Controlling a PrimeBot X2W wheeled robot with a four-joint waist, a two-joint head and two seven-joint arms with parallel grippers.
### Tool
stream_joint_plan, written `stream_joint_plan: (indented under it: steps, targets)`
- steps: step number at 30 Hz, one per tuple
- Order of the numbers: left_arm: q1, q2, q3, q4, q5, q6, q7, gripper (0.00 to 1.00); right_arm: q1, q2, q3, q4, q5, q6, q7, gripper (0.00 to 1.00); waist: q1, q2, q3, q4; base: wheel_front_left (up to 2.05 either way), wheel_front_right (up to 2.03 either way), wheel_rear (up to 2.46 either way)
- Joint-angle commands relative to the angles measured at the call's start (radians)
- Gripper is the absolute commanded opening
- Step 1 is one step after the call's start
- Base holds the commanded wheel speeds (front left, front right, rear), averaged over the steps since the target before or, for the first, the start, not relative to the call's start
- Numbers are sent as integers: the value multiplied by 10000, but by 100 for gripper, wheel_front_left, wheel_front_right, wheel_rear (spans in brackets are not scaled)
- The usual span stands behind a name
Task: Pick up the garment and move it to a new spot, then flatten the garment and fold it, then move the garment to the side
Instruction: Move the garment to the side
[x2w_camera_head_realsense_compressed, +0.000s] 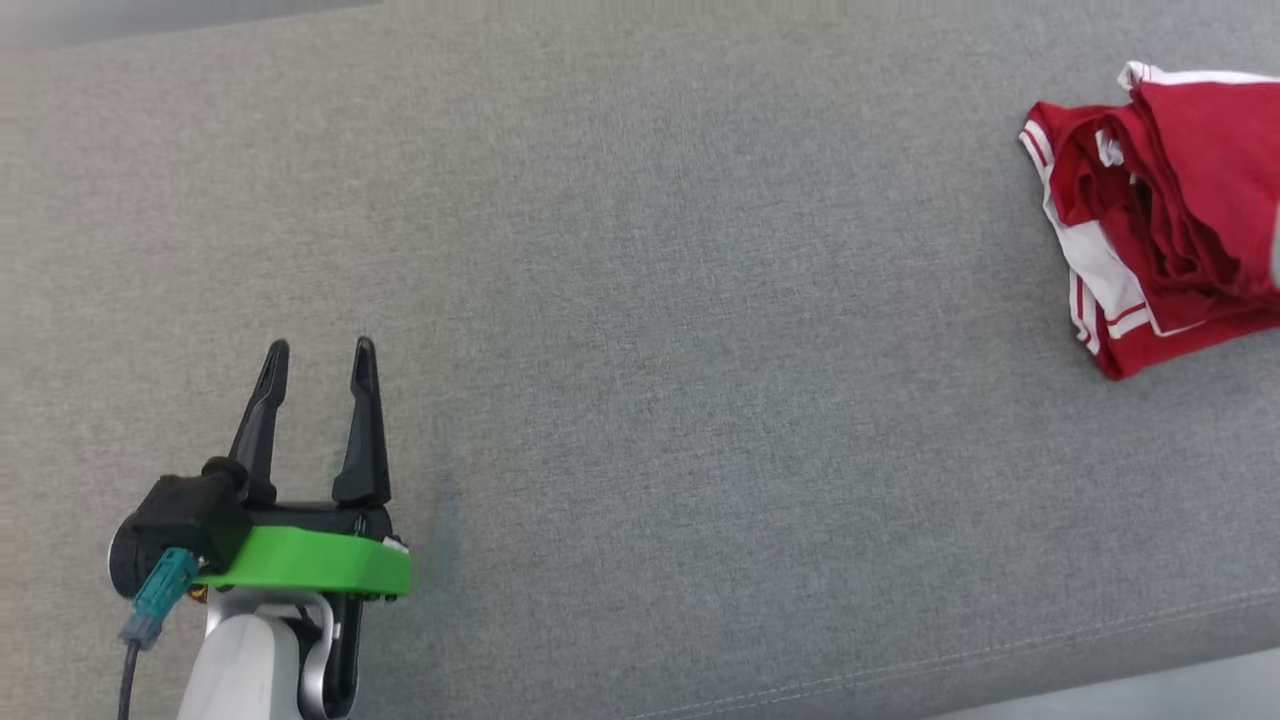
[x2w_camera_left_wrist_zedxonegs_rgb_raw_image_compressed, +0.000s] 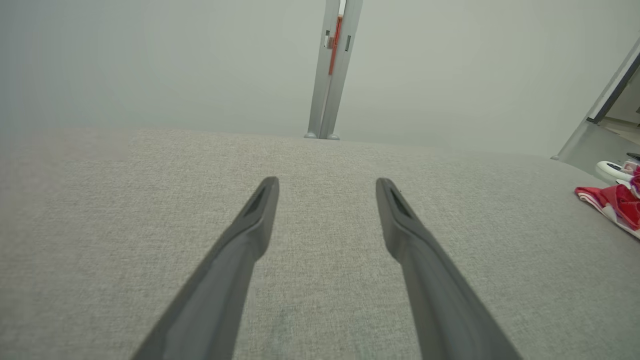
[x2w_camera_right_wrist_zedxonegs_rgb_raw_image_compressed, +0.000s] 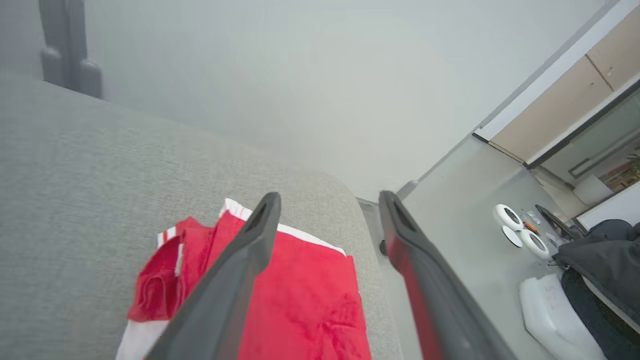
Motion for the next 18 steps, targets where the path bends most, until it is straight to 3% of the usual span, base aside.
stream_joint_plan:
  steps: [1, 10, 18]
  targets:
    - [232, 6, 119, 46, -133, 42, 3, 100, 566, 266, -130, -351, 47, -15, -141, 100, 0, 0, -939, 402, 0, 0, 0]
    - [1015, -61, 688, -131, 386, 238, 5, 100, 3408, 3255, -1097, -2640, 639, -15, -1292, 100, 0, 0, -1846, 576, 0, 0, 0]
    - [1363, -68, 597, 224, 559, 276, 5, 100, 5120, 4553, -950, -2919, 1115, -15, -1407, 100, 0, 0, -2406, 921, 0, 0, 0]
